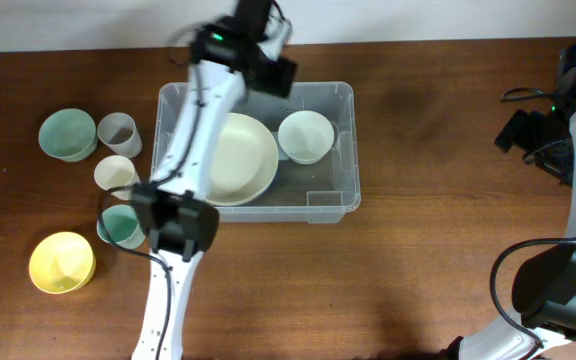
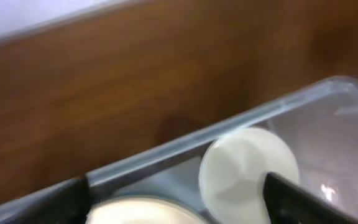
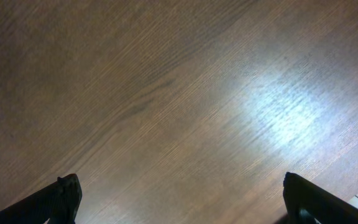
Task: Pack container
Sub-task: 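Move the left gripper to the green bowl and grasp its rim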
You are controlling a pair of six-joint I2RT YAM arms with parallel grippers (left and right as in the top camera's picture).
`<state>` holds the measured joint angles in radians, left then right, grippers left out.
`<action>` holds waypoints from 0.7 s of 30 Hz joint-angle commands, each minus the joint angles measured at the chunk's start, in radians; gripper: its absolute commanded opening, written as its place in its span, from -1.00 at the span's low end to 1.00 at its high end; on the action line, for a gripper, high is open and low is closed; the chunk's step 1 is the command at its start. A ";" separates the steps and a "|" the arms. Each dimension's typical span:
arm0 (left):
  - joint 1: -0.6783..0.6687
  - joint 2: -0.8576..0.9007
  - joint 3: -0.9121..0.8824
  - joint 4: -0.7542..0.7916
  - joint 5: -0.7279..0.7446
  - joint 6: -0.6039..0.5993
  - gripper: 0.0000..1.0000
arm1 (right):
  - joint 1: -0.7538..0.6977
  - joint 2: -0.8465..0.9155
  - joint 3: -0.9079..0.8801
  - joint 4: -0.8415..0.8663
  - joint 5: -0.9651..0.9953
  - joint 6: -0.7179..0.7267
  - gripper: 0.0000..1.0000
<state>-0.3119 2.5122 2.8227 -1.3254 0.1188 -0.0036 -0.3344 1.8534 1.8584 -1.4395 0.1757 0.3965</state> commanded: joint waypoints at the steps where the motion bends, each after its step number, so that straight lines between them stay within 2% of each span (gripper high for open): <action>1: 0.114 -0.064 0.201 -0.085 -0.011 0.003 0.98 | -0.006 0.002 -0.002 0.000 0.013 0.008 0.98; 5: 0.266 -0.085 0.315 -0.206 -0.066 -0.051 0.99 | -0.006 0.002 -0.002 0.000 0.013 0.008 0.97; 10: 0.457 -0.083 0.279 -0.319 -0.119 -0.141 0.99 | -0.006 0.002 -0.002 0.000 0.013 0.008 0.98; 16: 0.664 -0.082 0.121 -0.328 -0.119 -0.291 0.99 | -0.006 0.002 -0.002 0.000 0.013 0.008 0.98; 21: 0.757 -0.082 -0.098 -0.256 -0.119 -0.307 0.99 | -0.006 0.002 -0.002 0.000 0.013 0.008 0.98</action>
<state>0.4103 2.4279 2.8510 -1.6253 0.0067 -0.2588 -0.3344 1.8534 1.8584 -1.4403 0.1757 0.3965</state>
